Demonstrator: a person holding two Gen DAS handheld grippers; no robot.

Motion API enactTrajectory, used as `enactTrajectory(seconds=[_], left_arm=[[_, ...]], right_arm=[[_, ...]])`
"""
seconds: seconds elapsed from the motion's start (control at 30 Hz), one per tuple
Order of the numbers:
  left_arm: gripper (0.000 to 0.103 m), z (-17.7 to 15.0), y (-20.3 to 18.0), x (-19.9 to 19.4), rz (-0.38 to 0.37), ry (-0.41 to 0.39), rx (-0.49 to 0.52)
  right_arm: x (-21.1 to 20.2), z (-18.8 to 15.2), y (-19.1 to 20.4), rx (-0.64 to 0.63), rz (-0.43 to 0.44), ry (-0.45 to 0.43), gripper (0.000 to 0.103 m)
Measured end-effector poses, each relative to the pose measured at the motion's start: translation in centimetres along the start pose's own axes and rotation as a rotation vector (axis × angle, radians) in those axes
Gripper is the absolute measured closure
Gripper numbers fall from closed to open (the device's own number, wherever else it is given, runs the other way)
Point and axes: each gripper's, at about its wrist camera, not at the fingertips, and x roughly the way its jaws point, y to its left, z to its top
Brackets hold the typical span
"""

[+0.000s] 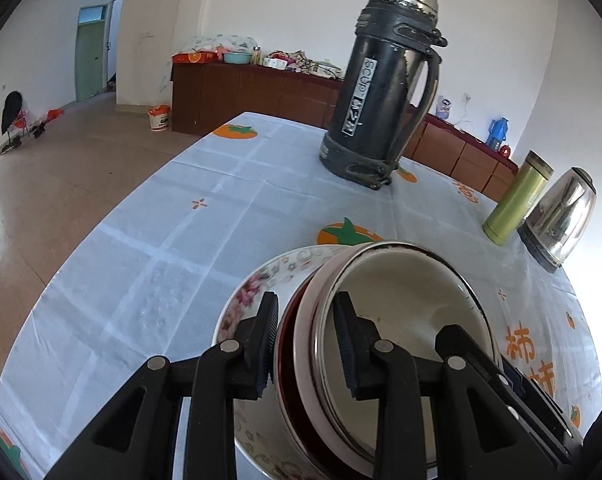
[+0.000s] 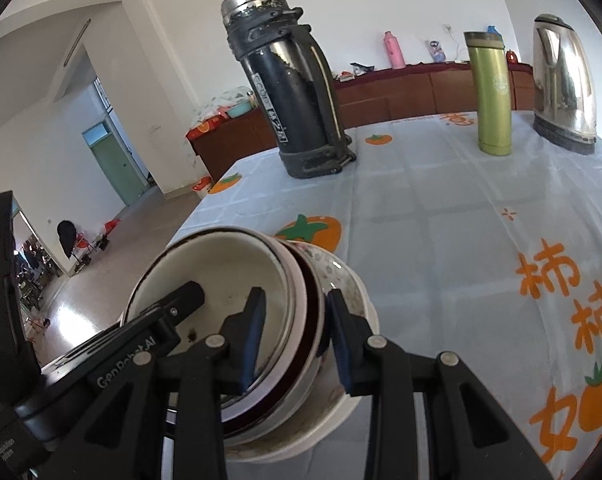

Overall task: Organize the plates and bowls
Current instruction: 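Lower the bowl stack onto the plates and open both grippers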

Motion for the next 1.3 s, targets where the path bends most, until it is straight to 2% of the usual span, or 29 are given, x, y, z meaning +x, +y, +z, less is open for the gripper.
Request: enactTrajectory(seconds=[0.23,0.3,0.43,0.57,0.73,0.83,0.97,1.13,1.3], left_arm=[[0.071,0.4,0.7,0.4,0.005,0.024,-0.021],[0.067,0.4,1.0,0.4,0.005,0.035,-0.034],[0.046,0.8,1.1,-0.4,0.003,0.000,-0.038],[0.034,1.1,0.8,-1.8,0.021,-0.062,-0.010],[0.033,1.3,1.3,-2.1,0.073,-0.099,-0.014],[0.028,1.3,1.6,-2.0,0.087,-0.103,-0.014],[0.028,1.2,0.7,-2.6,0.124,-0.125,0.022],[0.028,0.7,-0.8,-4.3,0.124,-0.159,0.072],[0.028,-2.2,-1.2,-7.2,0.117,-0.164,0.070]], right_arm=[[0.5,-0.3,0.3,-0.002,0.024,-0.013,0.069],[0.5,-0.3,0.2,0.004,0.033,-0.019,0.068],[0.1,-0.3,-0.3,0.038,0.087,-0.050,0.062],[-2.1,-0.1,-0.2,0.017,0.080,-0.165,0.054],[-4.1,-0.4,-0.8,0.028,0.031,-0.270,0.037],[-4.4,-0.5,-1.4,0.037,0.008,-0.278,0.035],[-5.6,-1.3,-1.8,0.029,-0.015,-0.281,0.035],[-9.1,-2.8,-2.7,0.035,-0.066,-0.347,0.022],[-12.6,-4.5,-3.9,0.067,-0.097,-0.356,0.020]])
